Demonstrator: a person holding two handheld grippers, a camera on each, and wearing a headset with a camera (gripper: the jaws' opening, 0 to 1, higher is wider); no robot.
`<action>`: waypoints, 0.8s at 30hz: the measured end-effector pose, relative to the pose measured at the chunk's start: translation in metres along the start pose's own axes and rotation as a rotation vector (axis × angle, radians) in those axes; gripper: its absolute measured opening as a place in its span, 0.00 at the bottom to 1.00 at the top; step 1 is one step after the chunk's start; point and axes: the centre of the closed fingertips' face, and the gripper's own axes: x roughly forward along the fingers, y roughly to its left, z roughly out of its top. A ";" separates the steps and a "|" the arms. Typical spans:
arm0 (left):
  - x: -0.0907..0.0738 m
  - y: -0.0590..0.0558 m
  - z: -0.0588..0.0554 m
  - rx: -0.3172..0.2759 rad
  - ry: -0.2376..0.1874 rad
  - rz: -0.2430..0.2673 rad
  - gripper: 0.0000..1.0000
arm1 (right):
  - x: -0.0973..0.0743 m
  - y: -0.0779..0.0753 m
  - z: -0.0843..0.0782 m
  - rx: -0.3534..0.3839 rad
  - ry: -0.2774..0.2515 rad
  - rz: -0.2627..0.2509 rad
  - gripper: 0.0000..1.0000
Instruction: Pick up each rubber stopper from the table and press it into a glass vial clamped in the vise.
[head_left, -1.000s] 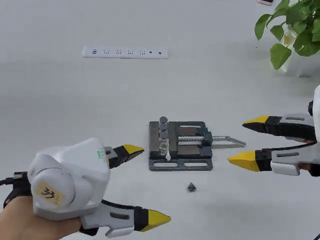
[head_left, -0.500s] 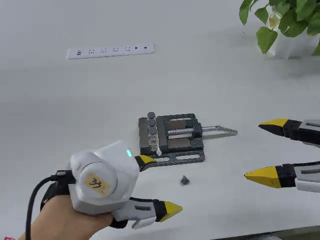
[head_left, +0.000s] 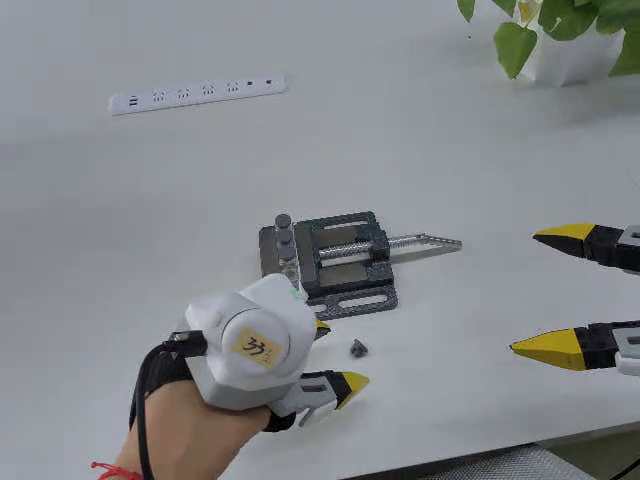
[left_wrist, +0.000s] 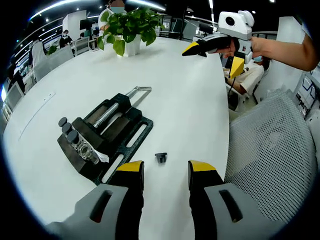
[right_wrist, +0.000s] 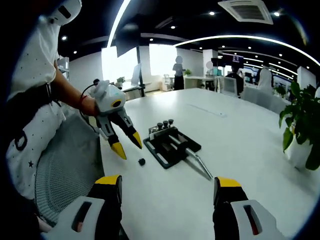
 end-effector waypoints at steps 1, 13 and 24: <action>0.002 0.000 -0.002 -0.006 0.014 0.002 0.29 | -0.001 0.000 -0.001 0.002 -0.002 -0.001 0.72; 0.016 0.006 -0.008 -0.058 0.054 0.010 0.15 | -0.005 0.002 -0.002 0.031 -0.024 -0.018 0.70; 0.020 0.003 -0.007 -0.071 0.065 0.005 0.11 | -0.009 -0.001 -0.002 0.040 -0.023 -0.025 0.69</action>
